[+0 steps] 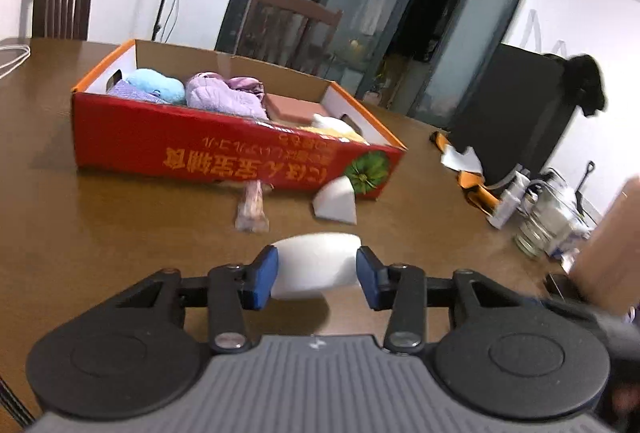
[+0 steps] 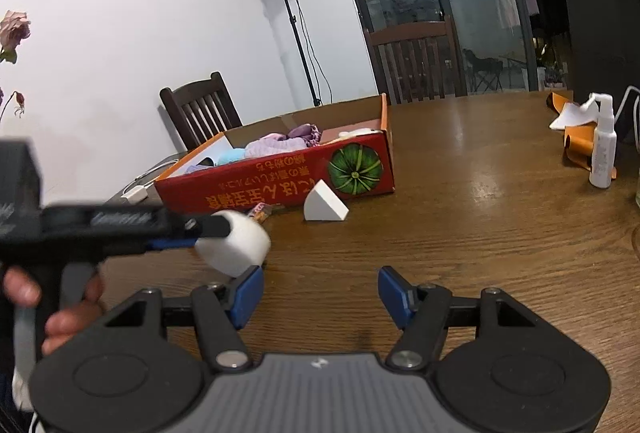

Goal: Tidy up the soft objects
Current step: 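Reach both grippers to the white round puff and close on it, then lift the white puff with both grippers and carry it over the box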

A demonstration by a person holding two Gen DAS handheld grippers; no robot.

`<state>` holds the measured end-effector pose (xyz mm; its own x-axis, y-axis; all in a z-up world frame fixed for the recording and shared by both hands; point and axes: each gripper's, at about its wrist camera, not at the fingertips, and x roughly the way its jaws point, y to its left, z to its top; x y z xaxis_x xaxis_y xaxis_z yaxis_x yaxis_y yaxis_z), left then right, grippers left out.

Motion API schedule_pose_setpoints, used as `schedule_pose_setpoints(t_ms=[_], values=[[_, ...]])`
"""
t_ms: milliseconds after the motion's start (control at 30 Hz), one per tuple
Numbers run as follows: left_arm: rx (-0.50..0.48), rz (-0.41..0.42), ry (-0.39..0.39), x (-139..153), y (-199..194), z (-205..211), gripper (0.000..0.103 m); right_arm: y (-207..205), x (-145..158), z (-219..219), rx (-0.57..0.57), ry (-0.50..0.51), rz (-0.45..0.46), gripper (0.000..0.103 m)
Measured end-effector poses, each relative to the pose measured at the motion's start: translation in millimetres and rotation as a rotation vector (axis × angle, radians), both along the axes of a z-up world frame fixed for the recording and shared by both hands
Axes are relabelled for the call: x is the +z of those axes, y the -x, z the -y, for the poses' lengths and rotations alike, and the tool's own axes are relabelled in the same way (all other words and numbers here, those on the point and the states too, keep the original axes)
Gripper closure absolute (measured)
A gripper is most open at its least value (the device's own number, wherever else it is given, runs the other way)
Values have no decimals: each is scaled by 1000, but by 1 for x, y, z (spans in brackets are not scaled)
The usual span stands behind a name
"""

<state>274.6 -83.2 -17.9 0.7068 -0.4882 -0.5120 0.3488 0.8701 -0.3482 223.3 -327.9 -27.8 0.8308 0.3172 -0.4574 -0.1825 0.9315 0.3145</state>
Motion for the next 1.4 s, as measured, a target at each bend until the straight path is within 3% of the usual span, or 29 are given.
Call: schedule_pose_setpoints(t_ms=[67,233,367,633,667,833,967,1167,1267,1400], values=[[-28,-21,43,-3,13,-10,45,-3,-1,4,15,-52,-11,39],[-3,-65,102,-4,13,-27,45,-18,-4,-2,98,-194,-38,40],[2,-100,106,-10,0,-26,53,-33,-8,-25,136,-175,-57,45],[-31,-113,122,-18,-2,-20,79,-51,-23,-40,134,-196,-121,71],[-40,-114,130,-18,-2,-21,80,-52,-24,-41,141,-205,-127,76],[-52,-85,151,-12,-1,-23,80,-51,-20,-42,151,-214,-124,79],[-76,-8,174,15,-21,-23,80,-60,9,-44,151,-171,-41,80],[-44,119,167,65,-77,-37,80,-128,70,-57,203,-124,72,80],[2,109,130,79,-119,-56,80,-183,86,-78,237,-128,68,80],[88,15,65,77,-181,-81,80,-265,78,-108,284,-185,-46,80]])
